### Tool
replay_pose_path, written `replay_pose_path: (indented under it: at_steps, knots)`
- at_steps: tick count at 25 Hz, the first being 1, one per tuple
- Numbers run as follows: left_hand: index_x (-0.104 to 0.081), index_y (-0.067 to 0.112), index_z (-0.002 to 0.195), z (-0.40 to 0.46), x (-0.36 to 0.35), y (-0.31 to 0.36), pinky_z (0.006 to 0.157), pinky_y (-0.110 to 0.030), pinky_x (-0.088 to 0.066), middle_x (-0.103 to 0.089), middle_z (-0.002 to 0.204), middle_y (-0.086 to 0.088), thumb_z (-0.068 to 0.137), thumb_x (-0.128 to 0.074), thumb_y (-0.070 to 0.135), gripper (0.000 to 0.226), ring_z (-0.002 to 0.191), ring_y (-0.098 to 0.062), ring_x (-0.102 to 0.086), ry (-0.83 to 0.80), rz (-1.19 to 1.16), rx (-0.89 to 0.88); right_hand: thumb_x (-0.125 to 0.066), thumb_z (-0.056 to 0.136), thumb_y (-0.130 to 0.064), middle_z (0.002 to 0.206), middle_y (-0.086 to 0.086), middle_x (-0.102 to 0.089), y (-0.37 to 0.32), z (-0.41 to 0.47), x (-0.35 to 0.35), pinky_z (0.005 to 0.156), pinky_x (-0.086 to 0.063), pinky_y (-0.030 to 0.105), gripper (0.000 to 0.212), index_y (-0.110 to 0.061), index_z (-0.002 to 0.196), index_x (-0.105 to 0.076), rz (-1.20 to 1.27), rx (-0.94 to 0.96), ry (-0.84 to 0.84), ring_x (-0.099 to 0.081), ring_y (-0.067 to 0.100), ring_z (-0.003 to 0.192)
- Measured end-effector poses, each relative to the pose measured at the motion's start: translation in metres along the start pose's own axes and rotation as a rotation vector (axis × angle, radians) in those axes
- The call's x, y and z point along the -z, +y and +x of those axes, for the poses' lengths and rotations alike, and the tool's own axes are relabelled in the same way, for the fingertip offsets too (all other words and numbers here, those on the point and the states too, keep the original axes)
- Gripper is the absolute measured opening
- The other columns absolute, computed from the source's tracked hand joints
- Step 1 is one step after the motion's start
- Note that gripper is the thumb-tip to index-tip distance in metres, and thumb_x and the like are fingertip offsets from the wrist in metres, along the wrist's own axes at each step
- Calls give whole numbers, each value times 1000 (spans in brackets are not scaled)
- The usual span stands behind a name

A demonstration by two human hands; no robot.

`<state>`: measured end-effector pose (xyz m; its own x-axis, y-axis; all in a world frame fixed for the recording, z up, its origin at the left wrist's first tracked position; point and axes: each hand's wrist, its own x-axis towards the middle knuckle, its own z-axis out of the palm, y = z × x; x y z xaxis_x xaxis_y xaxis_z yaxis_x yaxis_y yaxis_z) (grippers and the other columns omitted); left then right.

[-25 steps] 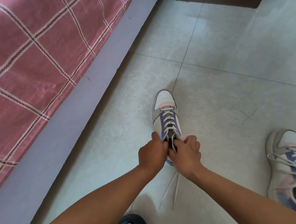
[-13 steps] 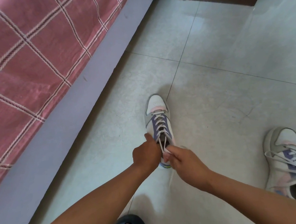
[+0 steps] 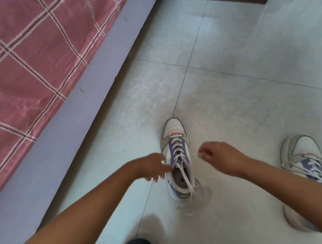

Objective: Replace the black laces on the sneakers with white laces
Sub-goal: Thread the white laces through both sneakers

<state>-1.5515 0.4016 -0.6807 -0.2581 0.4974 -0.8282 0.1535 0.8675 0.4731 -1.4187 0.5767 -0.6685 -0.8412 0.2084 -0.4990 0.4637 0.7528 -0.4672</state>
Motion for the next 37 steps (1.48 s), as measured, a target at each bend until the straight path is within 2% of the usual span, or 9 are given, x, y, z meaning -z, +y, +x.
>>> replay_pose_path:
  at_steps: [2,4,6,9,16,22,33,35,37]
  knots:
    - [-58,8,100,7,16,6,47,-22,-43,-63,82,-6,95,-49,21,17,63,-16,-58,227,-44,-99,-49,96,-24,103,4,-66,-5,26,1,77,-44,29,18,-16,102,-63,169,-38,180,-58,20,92]
    - [-63,6,97,16,11,14,66,-30,-49,-65,93,-10,92,-52,19,17,80,-21,-61,492,0,-198,-53,93,-21,95,2,-65,-16,42,-10,71,-41,27,12,-18,96,-64,271,-47,172,-57,19,84]
    - [-64,9,99,25,-3,20,77,-31,-47,-62,99,-9,91,-56,20,16,88,-21,-59,613,111,-266,-55,92,-22,89,1,-62,-26,49,-19,68,-40,26,6,-20,91,-61,306,-67,175,-56,19,80]
    - [-61,11,99,36,-9,25,72,-31,-45,-56,101,-8,93,-52,23,17,88,-24,-58,713,256,-252,-55,92,-24,95,4,-64,-33,56,-18,70,-44,29,10,-18,95,-63,222,-84,231,-58,22,84]
    - [-59,3,106,41,-17,43,69,-27,-37,-52,112,-14,87,-49,2,22,98,-28,-55,708,424,-207,-47,86,1,101,8,-66,-58,66,-13,64,-41,28,24,-9,99,-64,-170,-125,138,-64,25,91]
    - [-58,0,106,36,-18,33,66,-21,-30,-55,108,-18,84,-49,-1,23,95,-28,-55,694,367,-316,-48,89,-2,111,10,-62,-62,66,-18,68,-40,31,25,-6,113,-51,-362,-46,159,-61,27,100]
    - [-58,-2,100,37,-17,21,66,-18,-27,-57,103,-17,87,-45,-1,18,90,-24,-55,749,340,-373,-44,92,-2,118,14,-56,-53,64,-29,75,-44,33,27,-4,119,-45,-397,131,178,-60,29,101]
    - [-59,-4,101,36,-22,21,68,-20,-31,-58,102,-18,89,-46,-1,18,90,-26,-55,788,330,-397,-53,87,0,107,15,-60,-49,56,-32,68,-46,32,23,-1,110,-51,-349,133,289,-64,29,90]
    - [-60,-6,101,36,-30,22,73,-25,-38,-57,100,-20,93,-47,2,17,90,-29,-57,823,254,-425,-78,63,4,75,14,-64,-42,47,-38,46,-45,26,26,1,84,-61,-315,149,403,-64,26,57]
